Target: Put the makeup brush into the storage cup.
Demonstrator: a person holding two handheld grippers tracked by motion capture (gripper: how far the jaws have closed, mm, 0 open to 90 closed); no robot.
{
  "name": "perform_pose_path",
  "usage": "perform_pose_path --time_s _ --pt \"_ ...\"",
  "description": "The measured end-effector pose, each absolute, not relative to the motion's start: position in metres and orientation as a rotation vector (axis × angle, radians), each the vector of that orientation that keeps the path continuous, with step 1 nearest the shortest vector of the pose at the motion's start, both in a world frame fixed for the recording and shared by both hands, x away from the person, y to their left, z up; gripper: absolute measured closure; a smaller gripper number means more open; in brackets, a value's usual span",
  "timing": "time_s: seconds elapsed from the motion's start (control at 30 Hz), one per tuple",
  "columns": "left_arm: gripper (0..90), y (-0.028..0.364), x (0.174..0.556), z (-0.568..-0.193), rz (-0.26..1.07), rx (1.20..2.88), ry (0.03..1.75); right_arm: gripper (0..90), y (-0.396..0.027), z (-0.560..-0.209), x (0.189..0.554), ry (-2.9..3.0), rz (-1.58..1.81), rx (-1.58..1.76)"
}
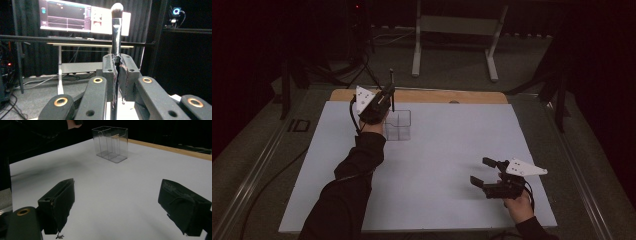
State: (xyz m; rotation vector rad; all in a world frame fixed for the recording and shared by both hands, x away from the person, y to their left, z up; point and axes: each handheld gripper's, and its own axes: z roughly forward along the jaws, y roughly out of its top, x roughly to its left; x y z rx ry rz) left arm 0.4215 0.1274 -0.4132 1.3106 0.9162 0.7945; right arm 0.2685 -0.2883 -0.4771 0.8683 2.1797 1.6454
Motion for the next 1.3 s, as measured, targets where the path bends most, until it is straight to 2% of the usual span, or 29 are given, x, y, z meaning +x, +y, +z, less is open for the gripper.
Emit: perform_pose_path --time_s 0.9,1.3 --pt "85.3 0.122 0.428 -0.457 0.759 1.363 1.139 13.9 -0.289 -0.478 0.269 2.180 1.647 0.878" --pt "85.2 0.116 0.427 -0.466 0.771 1.449 1.193 13.9 -0.289 -0.478 0.269 2.181 1.648 0.879"
